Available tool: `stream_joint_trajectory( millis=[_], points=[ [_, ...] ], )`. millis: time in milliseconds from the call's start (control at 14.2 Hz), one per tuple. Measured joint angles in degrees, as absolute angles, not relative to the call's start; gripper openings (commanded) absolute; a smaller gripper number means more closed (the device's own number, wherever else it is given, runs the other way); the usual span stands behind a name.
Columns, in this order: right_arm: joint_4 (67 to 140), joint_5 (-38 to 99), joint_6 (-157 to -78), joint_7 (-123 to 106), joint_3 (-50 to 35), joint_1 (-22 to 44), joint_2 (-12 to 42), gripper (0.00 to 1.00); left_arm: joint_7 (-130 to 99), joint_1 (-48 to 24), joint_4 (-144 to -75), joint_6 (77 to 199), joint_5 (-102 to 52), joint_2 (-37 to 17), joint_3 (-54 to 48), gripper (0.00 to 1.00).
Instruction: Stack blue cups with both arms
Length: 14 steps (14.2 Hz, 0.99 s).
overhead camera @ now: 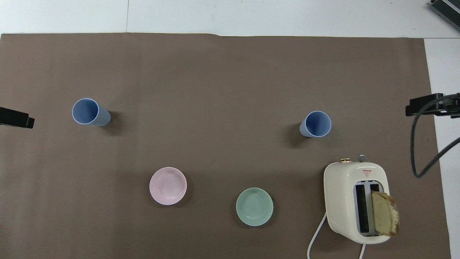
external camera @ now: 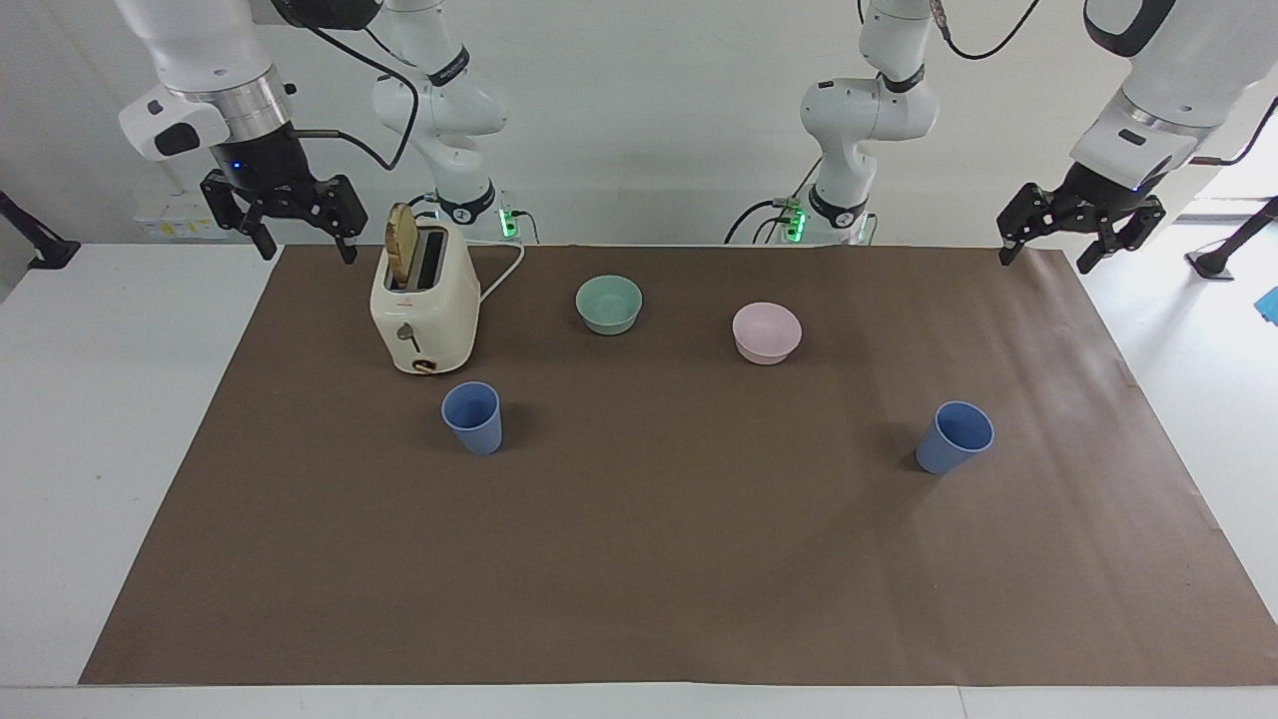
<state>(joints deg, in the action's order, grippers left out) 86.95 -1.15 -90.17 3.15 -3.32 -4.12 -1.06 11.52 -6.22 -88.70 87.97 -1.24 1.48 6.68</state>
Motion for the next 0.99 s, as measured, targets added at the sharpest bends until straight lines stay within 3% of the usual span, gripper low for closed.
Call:
stream_joint_trajectory(
  millis=[985],
  points=[
    [87.0,-1.2,-90.2,3.2,-3.3,-4.1,-1.1,1.00,12.1,-6.2,-90.7,90.5,-1.2,1.5,6.9,1.00]
  ],
)
